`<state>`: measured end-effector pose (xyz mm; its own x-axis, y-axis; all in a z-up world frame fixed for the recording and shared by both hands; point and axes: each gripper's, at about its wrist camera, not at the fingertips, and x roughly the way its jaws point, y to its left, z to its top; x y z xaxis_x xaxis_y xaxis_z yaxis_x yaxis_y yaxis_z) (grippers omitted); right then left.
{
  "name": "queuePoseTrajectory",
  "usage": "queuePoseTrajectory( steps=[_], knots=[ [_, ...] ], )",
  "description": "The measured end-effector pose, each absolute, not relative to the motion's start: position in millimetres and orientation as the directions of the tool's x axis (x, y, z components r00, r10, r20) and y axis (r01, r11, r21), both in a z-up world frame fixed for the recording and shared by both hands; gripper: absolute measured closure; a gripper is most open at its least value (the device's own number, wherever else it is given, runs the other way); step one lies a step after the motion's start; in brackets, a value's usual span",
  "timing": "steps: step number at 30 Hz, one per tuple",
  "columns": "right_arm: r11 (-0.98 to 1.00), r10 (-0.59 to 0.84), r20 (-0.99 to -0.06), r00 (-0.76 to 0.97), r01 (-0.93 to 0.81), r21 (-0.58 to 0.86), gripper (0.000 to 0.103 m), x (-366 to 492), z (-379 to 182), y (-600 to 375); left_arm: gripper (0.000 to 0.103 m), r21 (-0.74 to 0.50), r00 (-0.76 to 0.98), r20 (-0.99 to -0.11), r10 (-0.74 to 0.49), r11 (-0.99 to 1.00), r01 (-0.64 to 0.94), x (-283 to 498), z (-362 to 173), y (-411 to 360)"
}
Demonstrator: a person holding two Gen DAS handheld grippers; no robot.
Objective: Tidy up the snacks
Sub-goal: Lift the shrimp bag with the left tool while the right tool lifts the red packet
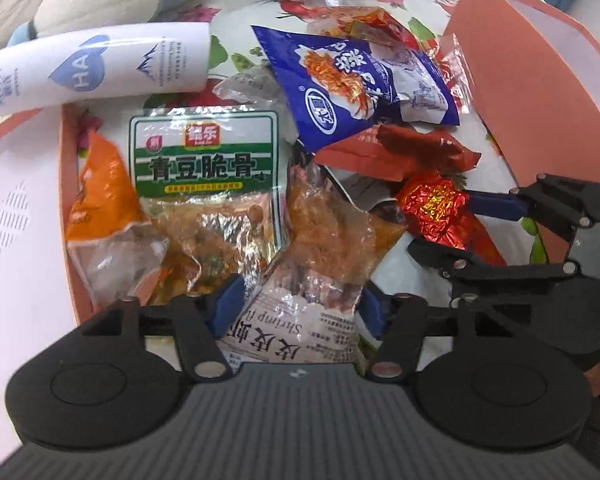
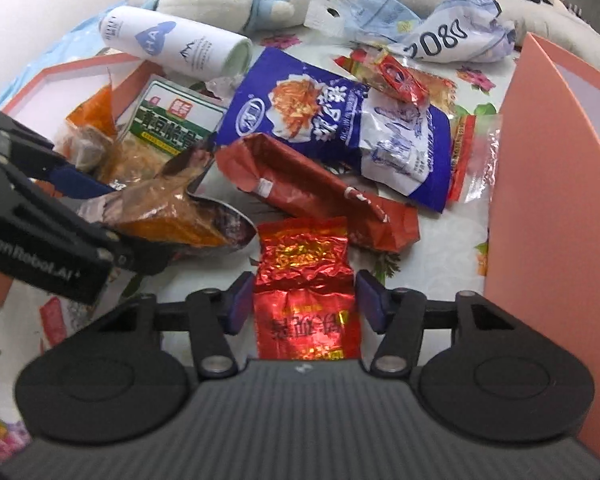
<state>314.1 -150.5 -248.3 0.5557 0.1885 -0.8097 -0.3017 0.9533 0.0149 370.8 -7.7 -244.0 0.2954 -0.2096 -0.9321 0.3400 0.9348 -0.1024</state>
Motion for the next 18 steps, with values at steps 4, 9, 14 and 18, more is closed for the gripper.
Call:
queuePoseTrajectory(
  steps=[4,9,14,18],
  knots=[
    [0.950,0.209,-0.802,0.559,-0.312,0.030,0.047,305,-244,-152,0.051,-0.093,0.323,-0.927,-0.191,0.951,0.295,360,-236,-8],
    [0.958,0.183,-0.796,0.578,-0.285,0.013,0.047,284,-232,-156,0.053,-0.088,0.359,-0.919,-0.165,0.971,0.222,336,-221,-7],
    [0.964,0.190,-0.776,0.602,-0.263,0.032,0.047,258,-210,-164,0.053,-0.099,0.399,-0.902,-0.164,0.979,0.179,303,-199,-8],
    [0.967,0.194,-0.752,0.630,-0.252,0.039,0.047,234,-190,-167,0.053,-0.110,0.433,-0.886,-0.167,0.982,0.153,274,-182,-9]
  ],
)
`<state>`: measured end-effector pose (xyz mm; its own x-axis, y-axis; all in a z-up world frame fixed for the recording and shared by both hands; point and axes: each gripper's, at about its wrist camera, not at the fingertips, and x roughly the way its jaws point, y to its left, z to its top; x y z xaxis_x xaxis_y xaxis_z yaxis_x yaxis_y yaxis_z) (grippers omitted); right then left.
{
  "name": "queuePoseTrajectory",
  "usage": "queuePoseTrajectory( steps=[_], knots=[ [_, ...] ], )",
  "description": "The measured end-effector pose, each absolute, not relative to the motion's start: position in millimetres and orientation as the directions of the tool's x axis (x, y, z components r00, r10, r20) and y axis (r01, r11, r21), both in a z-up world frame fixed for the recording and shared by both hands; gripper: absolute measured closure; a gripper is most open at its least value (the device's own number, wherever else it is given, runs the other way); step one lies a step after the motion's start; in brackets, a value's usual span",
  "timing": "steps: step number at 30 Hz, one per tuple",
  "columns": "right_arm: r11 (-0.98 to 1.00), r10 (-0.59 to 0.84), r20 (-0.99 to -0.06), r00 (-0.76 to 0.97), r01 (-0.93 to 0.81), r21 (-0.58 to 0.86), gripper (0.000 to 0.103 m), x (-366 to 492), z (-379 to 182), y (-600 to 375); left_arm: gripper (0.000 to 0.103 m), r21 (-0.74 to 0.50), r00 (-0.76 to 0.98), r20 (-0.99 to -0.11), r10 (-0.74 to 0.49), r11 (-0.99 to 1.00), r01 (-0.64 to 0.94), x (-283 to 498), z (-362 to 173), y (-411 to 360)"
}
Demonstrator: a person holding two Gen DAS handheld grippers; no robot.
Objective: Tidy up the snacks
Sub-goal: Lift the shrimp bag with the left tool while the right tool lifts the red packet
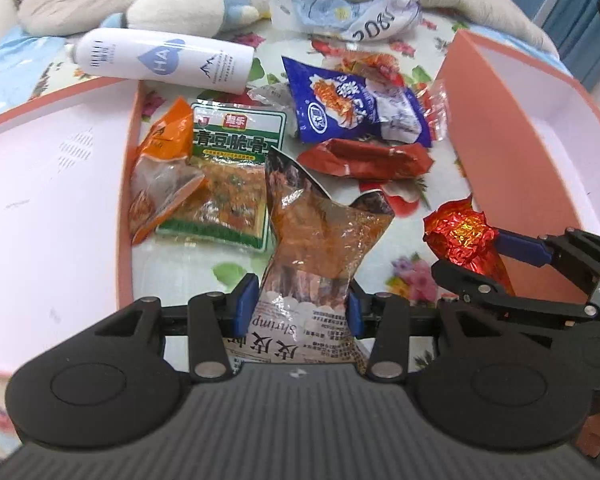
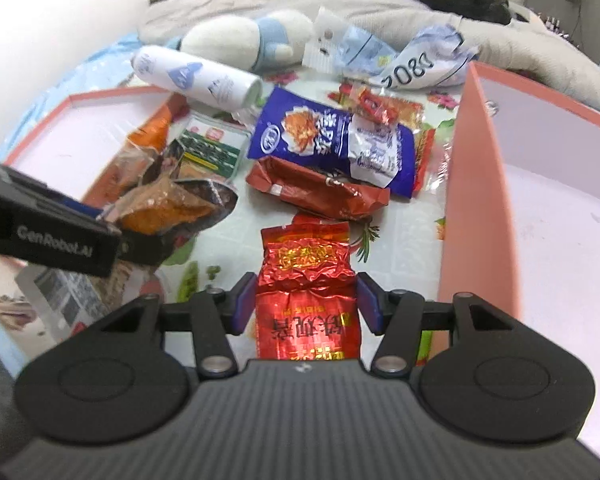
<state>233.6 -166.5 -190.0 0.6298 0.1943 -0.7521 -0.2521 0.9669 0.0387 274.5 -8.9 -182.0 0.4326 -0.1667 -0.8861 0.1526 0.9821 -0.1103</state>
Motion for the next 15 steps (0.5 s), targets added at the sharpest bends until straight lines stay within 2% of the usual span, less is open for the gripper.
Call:
queuePoseTrajectory(
  steps=[7,15],
  knots=[
    [0.976,0.189,-0.711,0.677,-0.210,0.059,0.047,191,-163,-175,0.053,-0.142,0.480,-0.859,-0.176,0.984,0.106,231,-164,-8],
    [0.986,0.159,-0.649,0.744,-0.150,0.070,0.047,156,-146,-188,0.053,-0.158,0.535,-0.820,-0.206,0.978,0.134,199,-147,-17]
  ],
)
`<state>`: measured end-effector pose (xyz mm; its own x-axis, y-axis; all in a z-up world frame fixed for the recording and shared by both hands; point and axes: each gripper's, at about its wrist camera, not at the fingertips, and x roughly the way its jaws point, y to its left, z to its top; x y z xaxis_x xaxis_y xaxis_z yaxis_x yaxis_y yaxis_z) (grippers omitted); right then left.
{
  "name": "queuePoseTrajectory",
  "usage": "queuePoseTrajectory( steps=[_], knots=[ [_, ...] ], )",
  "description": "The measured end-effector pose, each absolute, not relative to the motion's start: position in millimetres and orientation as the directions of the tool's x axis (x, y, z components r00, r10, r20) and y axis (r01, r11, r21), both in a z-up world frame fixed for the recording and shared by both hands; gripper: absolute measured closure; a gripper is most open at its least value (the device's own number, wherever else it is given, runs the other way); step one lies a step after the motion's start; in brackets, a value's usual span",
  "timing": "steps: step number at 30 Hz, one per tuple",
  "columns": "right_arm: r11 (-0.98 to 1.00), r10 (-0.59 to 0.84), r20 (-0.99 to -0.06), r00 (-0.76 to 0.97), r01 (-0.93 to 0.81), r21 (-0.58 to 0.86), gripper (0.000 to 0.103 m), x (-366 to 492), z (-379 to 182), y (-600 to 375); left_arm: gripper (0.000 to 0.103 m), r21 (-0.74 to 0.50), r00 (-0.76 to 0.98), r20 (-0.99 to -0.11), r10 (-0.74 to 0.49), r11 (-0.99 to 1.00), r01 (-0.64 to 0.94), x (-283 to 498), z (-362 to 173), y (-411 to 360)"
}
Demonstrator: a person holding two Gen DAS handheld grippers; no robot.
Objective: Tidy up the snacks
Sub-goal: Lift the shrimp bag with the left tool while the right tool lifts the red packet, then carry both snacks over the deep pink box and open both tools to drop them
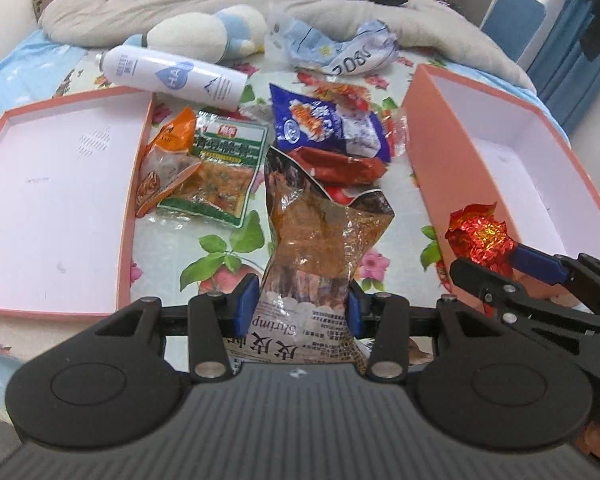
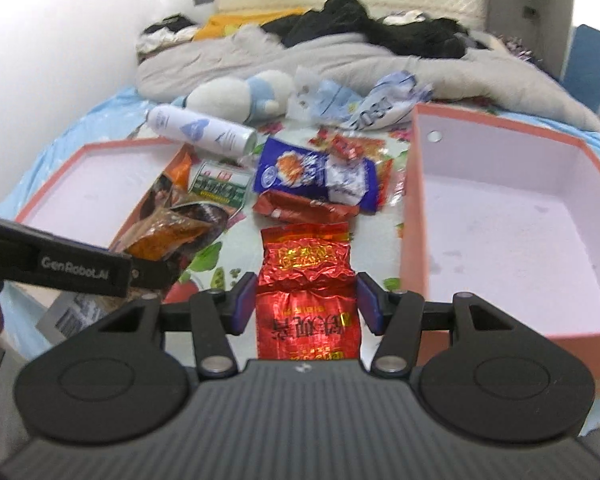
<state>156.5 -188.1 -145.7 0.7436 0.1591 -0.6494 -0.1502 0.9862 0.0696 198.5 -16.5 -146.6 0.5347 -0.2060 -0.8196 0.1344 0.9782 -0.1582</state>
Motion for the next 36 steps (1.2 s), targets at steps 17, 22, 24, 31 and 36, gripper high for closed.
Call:
queuePoseTrajectory(
  steps=[17,22,24,31,36],
  knots=[
    [0.990,0.128,-0.496,0.859,-0.078,0.121,0.047,135,-88,-233,0.054,-0.205,0.642,-0.717,-0.272,0.962,0.179,190,-65,-51],
    [0.989,0.075,-0.436,0.897,-0.010,0.150,0.047,132,-63,-255,0.054,-0.231,0.684,-0.667,-0.297,0.954,0.189,191,-31,-62],
    [0.988,0.065,-0.422,0.904,0.000,0.151,0.047,129,-56,-264,0.054,-0.240,0.699,-0.647,-0.304,0.952,0.191,193,-17,-65],
    [0.988,0.021,-0.363,0.931,0.036,0.149,0.047,123,-30,-298,0.054,-0.262,0.717,-0.597,-0.360,0.932,0.250,192,17,-99],
    [0.986,-0.020,-0.341,0.940,0.075,0.150,0.047,126,-18,-325,0.054,-0.270,0.706,-0.580,-0.406,0.914,0.304,200,26,-138]
  ],
)
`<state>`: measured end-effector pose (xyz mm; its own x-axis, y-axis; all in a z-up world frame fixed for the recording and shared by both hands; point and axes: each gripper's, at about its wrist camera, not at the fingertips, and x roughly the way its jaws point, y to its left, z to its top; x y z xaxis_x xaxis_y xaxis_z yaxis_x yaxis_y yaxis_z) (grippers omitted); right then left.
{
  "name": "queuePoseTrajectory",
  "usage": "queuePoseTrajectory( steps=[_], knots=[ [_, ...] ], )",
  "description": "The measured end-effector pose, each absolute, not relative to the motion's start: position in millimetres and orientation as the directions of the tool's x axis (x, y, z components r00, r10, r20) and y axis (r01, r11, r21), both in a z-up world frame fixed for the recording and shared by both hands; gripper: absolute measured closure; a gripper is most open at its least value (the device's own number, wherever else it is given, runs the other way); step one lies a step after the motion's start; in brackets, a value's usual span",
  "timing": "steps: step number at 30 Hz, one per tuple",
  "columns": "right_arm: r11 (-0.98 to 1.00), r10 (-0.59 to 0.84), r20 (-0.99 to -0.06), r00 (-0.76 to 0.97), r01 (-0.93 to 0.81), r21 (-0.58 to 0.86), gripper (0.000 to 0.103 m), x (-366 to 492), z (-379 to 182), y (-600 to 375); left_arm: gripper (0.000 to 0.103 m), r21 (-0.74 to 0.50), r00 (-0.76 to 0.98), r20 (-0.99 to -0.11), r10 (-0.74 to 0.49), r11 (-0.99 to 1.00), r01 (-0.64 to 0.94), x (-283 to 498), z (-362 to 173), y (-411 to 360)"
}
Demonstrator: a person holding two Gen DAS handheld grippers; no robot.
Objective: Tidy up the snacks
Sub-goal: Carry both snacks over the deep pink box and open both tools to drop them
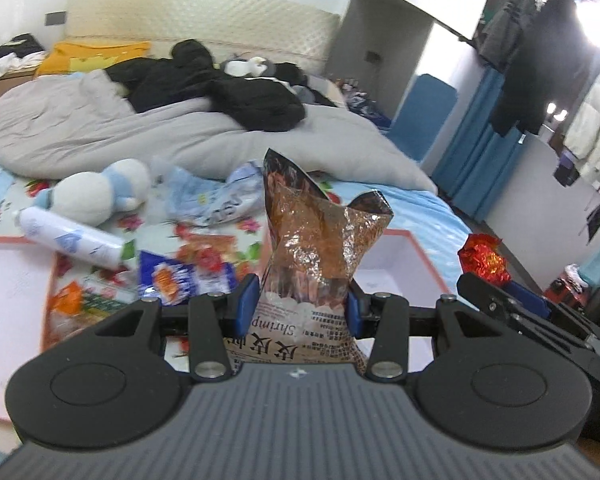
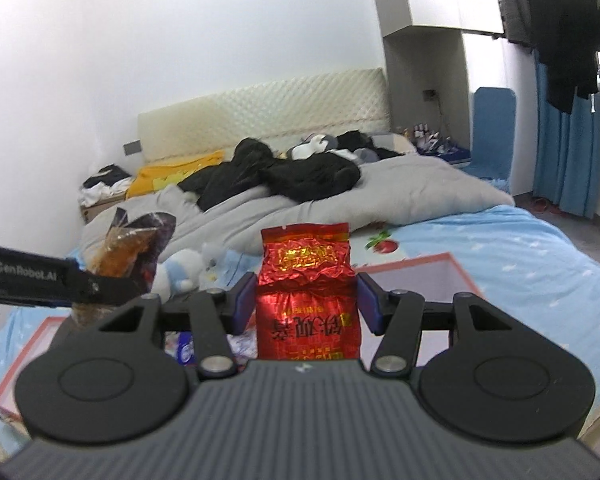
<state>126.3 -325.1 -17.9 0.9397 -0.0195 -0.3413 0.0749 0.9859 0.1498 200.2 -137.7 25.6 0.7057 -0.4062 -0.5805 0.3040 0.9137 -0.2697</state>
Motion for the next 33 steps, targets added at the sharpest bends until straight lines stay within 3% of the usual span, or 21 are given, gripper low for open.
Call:
queuePoseTrajectory(
  steps=[6,14,26,31,33],
  knots=[
    [0.972,-0.081,-0.338,0.938,0.149,0.181,0.047,134,-27,-362,0.054,-0.263,0.661,-0.612,-0.434,0.900,0.348,230,9,-190],
    [0.969,-0.092,-0.442,0.892,0.183,0.167,0.047,169,-74,-401,0.053,-0.199,0.590,-0.695,-0.411,0.898,0.392,273,-47,-256],
    [0.960,-0.074,-0.594,0.801,0.218,0.176,0.046,200,-154,-418,0.053,-0.130,0.520,-0.786,-0.334,0.912,0.390,311,-113,-272],
    [0.957,-0.064,-0.597,0.799,0.220,0.192,0.047,199,-158,-417,0.053,-0.137,0.517,-0.788,-0.334,0.915,0.380,315,-119,-265],
    [0.954,-0.076,-0.600,0.796,0.234,0.189,0.047,200,-158,-418,0.046,-0.140,0.522,-0.779,-0.347,0.908,0.394,313,-116,-263]
  ],
)
